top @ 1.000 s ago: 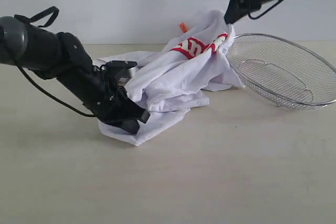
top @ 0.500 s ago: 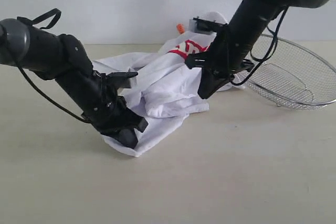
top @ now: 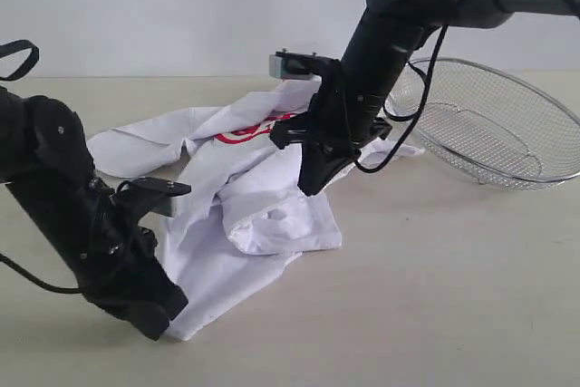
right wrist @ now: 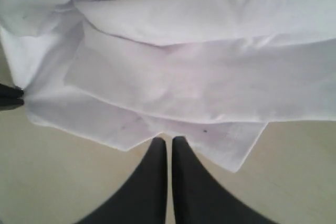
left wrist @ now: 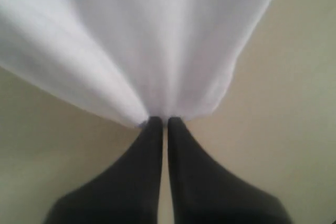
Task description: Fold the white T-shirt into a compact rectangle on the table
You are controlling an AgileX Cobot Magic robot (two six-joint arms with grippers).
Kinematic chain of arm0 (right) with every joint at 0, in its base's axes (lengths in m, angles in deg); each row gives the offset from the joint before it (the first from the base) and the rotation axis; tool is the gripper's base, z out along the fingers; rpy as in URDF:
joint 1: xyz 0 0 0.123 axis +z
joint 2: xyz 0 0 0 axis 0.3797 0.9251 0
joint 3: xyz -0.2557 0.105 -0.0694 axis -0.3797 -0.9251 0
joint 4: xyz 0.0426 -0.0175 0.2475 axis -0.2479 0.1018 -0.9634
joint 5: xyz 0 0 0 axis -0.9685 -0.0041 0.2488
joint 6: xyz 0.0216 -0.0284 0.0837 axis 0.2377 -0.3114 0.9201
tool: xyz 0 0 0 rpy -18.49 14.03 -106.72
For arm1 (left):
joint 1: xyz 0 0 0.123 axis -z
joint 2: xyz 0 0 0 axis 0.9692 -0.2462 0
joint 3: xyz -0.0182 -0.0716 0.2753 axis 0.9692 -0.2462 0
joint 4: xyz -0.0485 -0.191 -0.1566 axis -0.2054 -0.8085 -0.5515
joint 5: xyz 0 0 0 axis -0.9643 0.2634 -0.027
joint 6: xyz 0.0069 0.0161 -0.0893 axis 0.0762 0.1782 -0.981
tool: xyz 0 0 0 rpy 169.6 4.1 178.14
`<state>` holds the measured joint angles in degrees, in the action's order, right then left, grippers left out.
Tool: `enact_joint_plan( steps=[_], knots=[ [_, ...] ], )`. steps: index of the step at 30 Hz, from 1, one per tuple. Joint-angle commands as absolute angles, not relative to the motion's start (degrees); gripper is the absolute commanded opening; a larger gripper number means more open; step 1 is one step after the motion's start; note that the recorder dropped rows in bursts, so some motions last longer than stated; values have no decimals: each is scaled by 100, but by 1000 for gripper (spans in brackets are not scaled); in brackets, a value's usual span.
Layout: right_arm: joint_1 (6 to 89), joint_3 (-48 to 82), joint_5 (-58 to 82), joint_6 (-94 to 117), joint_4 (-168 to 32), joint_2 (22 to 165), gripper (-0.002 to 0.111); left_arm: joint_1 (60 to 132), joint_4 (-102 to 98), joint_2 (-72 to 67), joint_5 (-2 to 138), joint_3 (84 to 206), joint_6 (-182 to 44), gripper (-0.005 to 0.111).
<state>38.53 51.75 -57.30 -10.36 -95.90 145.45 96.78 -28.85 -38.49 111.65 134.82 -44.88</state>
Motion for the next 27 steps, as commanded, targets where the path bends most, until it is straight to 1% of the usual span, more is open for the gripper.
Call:
enact_joint_plan(
  steps=[1,2,4,5,6,7,8,10,12,16,19,24,27],
  knots=[
    [3891,4532,-5766,-1271,-9790,14153,0,9684,-2532,-3684,10834,13298,-4716,5],
    [3891,4444,-5766,-1271,-9790,14117,0,9684,-2532,-3684,10785,13298,-4716,5],
    [3891,4369,-5766,-1271,-9841,14043,7,9684,-2565,-3656,10760,13332,-4716,5],
    [3891,4369,-5766,-1271,-10046,14043,15,9684,-2809,-3537,10812,13344,-4649,5],
    [3891,4369,-5766,-1271,-10109,14043,21,9684,-2952,-3430,10812,13344,-4559,5],
    [3895,4369,-5766,-1271,-10213,14043,33,9684,-3122,-3205,10800,13344,-4456,5],
    [3895,4369,-5766,-1271,-10239,14043,43,9684,-3189,-3029,10683,13344,-4456,5],
    [3895,4369,-5733,-1175,-10394,14043,57,9691,-3206,-2924,10286,13344,-4391,5],
    [3895,4369,-5634,-892,-10617,14043,64,9691,-3248,-3008,9964,13344,-4391,5],
    [3895,4369,-5265,-91,-10681,14043,64,9691,-3473,-3255,9652,13344,-4375,5],
    [3895,4369,-5247,242,-10745,14139,64,9691,-3646,-3444,9569,13344,-4210,5],
    [3895,4369,-5269,255,-11215,14465,63,9691,-4421,-3688,9569,13344,-3410,5],
    [3895,4369,-5161,109,-11624,14603,63,9691,-4493,-3776,9490,13344,-3322,5]
  ],
)
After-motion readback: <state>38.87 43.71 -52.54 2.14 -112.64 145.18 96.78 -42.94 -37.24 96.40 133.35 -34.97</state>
